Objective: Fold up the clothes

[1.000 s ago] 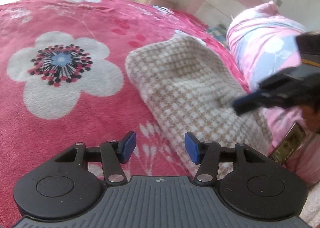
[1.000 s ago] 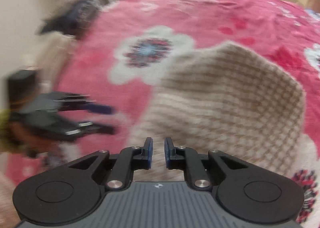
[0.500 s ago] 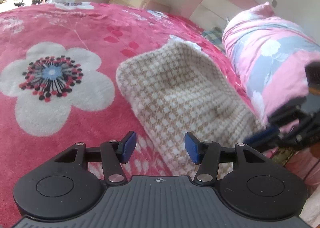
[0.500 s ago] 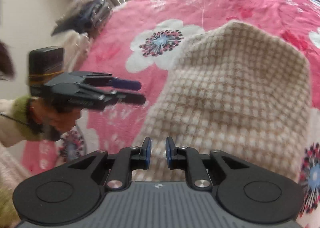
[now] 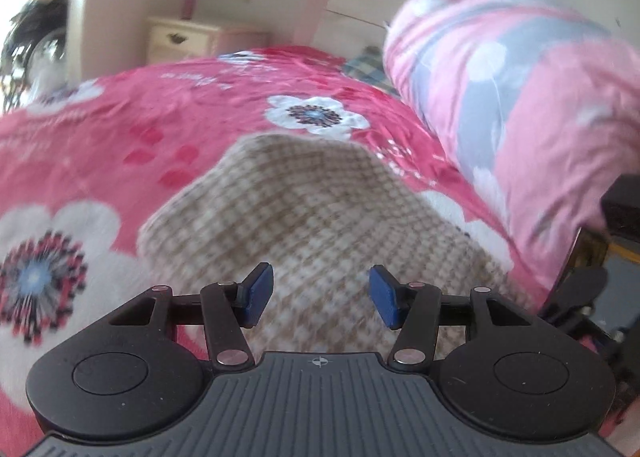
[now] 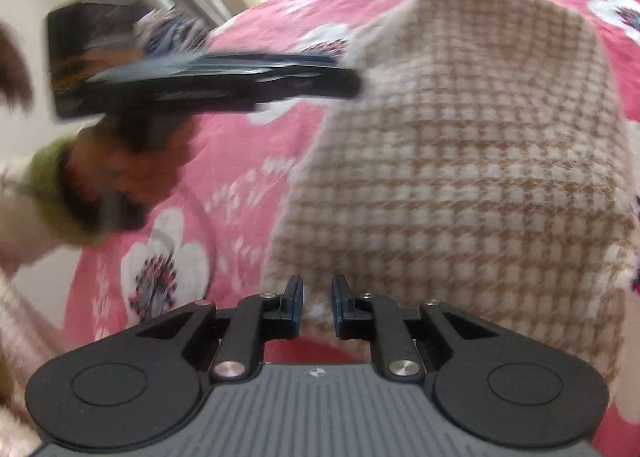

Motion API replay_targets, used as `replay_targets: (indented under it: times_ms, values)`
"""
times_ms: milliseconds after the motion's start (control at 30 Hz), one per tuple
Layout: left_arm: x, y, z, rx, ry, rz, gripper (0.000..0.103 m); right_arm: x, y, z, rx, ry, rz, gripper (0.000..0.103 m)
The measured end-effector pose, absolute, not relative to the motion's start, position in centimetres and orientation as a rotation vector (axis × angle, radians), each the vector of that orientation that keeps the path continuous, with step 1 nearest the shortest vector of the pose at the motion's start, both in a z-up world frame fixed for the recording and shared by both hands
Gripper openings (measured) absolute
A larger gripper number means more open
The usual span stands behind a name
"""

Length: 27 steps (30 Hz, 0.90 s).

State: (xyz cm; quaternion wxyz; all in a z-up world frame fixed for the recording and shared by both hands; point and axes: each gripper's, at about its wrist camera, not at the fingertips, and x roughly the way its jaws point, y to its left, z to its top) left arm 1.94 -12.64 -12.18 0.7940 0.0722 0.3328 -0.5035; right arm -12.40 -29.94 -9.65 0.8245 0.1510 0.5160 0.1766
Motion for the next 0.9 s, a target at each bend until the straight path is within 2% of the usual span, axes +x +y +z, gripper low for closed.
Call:
replay_targets:
  times_ms: [167, 267, 433, 633, 700, 833, 900]
  values:
    - [1.8, -14.6, -14.2, 0.219, 0.713, -1.06, 0.056, -11.3, -29.7, -12.6, 0.348, 1.094, 0.353, 0.015]
    - [1.9, -14.6, -14.2, 0.21, 0.71, -1.059, 0.056, -11.8, -30.0, -12.4, 0.374, 1.08, 0.346, 0.015]
    - [2.0, -14.7, -14.0, 0.205, 0.714, -1.05, 0.056, -13.2, -31.7, -9.8, 0.434, 1.025, 0.34, 0.019]
    - [2.2, -15.1, -13.9, 0.206, 0.718, -1.051, 0.056, -16.2, -36.8, -6.1, 0.435, 0.936, 0.172, 0.019]
    - [2.3, -15.2, -14.0, 0.204, 0.718, -1.051, 0.056, -16.5, -37.5, -7.0, 0.407, 0.968, 0.11, 0.019]
    - [2.2, -15.5, -14.1, 0.221, 0.711, -1.072, 0.056, -15.4, -35.8, -13.6, 0.32, 1.139, 0.047, 0.017]
    - [1.7, -15.6, -14.1, 0.249, 0.684, -1.071, 0.056, -15.4, -34.5, -14.0, 0.23, 1.117, 0.058, 0.017]
